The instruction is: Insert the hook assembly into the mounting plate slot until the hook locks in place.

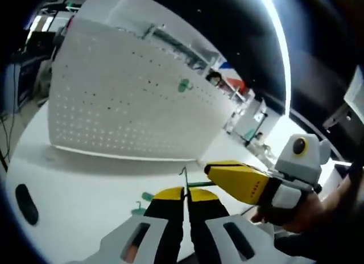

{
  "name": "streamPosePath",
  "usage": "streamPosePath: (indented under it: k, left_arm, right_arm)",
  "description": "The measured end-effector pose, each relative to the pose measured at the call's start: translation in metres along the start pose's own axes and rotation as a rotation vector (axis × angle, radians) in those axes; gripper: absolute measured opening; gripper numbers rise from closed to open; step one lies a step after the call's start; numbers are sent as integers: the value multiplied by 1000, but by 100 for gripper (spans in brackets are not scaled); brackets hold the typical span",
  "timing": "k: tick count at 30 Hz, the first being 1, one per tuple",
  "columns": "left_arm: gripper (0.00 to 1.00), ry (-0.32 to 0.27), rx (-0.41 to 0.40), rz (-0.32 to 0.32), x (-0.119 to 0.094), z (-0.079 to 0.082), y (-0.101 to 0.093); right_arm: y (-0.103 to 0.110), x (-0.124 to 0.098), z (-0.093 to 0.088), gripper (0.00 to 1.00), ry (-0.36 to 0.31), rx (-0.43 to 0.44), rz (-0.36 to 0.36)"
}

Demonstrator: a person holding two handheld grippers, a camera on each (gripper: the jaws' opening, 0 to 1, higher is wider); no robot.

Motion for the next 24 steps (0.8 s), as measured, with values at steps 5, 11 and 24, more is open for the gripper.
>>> streamPosePath:
  k: [5, 11, 24]
  left_arm:
    - [1, -8, 16, 4, 0, 1, 0]
    - [1, -28, 75, 39, -3, 7, 3]
    - [1, -49, 315, 81, 3, 12, -13]
  right_arm:
    - [-1, 1, 2, 3, 9, 11, 5]
    - [-11, -14, 11, 8, -11, 101, -1]
    - [-11, -11, 7, 12, 13, 178, 24]
Point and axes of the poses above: the point that each gripper's makers call its tool centre point, and the gripper's own axes: x roughly forward along the fingers, y roughly to its left, z roughly out of its top, the point moved 6 cm from there along -x, roughly backward along the fingers, and after that the axes turned 14 degrees about -x, right-handed, at the moved point
